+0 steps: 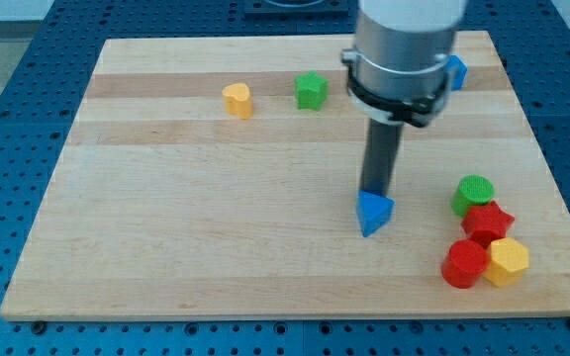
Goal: Move the triangle into the red blocks
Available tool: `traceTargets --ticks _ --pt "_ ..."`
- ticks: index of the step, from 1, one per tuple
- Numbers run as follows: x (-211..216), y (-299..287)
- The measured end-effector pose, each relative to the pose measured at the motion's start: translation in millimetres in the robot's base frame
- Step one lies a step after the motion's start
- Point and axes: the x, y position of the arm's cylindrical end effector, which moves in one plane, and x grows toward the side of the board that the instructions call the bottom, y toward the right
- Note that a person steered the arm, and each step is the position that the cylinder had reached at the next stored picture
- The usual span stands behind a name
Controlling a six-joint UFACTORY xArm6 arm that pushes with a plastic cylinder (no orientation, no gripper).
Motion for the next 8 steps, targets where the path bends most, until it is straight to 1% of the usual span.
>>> traceTargets --ticks 1,2,3,4,5,6,8 --pt "-19 -9" --pt "-33 -40" --pt "-15 -55" --pt "8 -42" --pt "21 -3" --pt "24 20" --pt "27 6"
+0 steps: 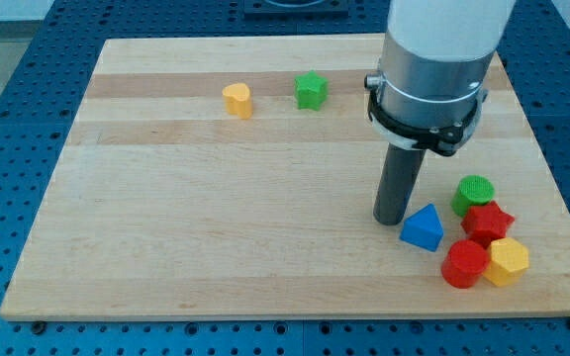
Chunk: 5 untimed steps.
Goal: Move the triangle into the red blocks
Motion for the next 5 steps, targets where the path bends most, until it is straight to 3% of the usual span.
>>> traceTargets --ticks 5 --pt "15 30"
